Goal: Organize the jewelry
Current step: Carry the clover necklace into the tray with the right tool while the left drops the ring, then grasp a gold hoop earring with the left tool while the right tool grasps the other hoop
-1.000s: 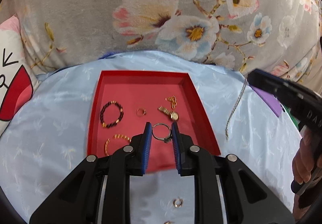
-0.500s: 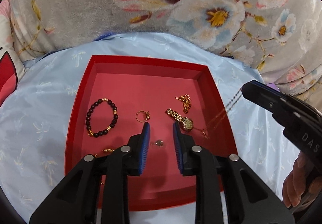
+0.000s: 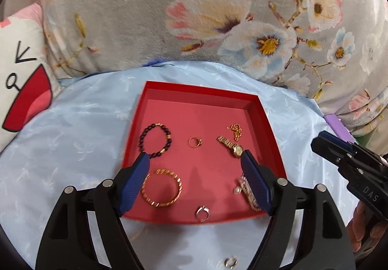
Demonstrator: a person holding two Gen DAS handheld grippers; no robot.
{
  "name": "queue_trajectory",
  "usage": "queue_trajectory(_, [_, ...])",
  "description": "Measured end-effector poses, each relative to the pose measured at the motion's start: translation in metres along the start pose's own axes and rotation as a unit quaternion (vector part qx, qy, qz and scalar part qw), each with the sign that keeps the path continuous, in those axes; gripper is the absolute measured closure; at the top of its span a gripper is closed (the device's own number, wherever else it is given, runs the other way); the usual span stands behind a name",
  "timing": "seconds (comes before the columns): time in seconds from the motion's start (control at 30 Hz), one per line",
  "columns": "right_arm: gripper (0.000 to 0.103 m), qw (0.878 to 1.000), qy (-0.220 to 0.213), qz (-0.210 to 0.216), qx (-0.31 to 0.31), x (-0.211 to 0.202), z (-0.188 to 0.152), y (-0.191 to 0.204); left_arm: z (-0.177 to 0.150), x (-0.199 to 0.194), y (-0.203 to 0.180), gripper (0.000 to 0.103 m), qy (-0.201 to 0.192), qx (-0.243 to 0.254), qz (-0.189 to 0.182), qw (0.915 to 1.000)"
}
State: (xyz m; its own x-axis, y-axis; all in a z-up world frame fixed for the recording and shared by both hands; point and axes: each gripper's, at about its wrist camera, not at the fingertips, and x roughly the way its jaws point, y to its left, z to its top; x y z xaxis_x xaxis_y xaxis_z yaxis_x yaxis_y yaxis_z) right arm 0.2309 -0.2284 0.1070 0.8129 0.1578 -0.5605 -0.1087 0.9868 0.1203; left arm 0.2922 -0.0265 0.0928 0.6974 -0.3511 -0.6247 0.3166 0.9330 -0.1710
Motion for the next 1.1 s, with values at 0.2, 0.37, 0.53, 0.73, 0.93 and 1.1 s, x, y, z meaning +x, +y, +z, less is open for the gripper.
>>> queue_trajectory(0.2, [0.075, 1.000, 0.025, 0.014, -0.012, -0.025, -0.053, 0.010, -0.044, -0.034, 0.001, 0.026, 0.009, 0.011, -0.008, 0.9999])
queue_trajectory(0.37, [0.075, 0.999, 0.047, 0.023, -0.009, -0.036, -0.094, 0.015, -0.100, -0.041, -0.010, 0.027, 0.047, 0.041, -0.008, 0.9980])
queue_trajectory(0.53, [0.075, 0.997, 0.065, 0.028, -0.006, -0.037, -0.120, 0.020, -0.138, -0.030, -0.023, 0.034, 0.083, 0.067, -0.008, 0.9943])
queue_trajectory(0.73, [0.075, 0.996, 0.080, 0.032, -0.011, -0.029, -0.130, 0.026, -0.156, -0.019, -0.027, 0.057, 0.099, 0.081, 0.003, 0.9918])
queue_trajectory(0.93, [0.075, 0.994, 0.097, 0.041, -0.022, -0.015, -0.130, 0.038, -0.161, -0.022, -0.033, 0.086, 0.090, 0.101, 0.003, 0.9908])
queue_trajectory(1.1, [0.075, 0.992, 0.111, 0.046, -0.049, 0.002, -0.130, 0.058, -0.163, -0.026, -0.025, 0.088, 0.091, 0.083, -0.010, 0.9923])
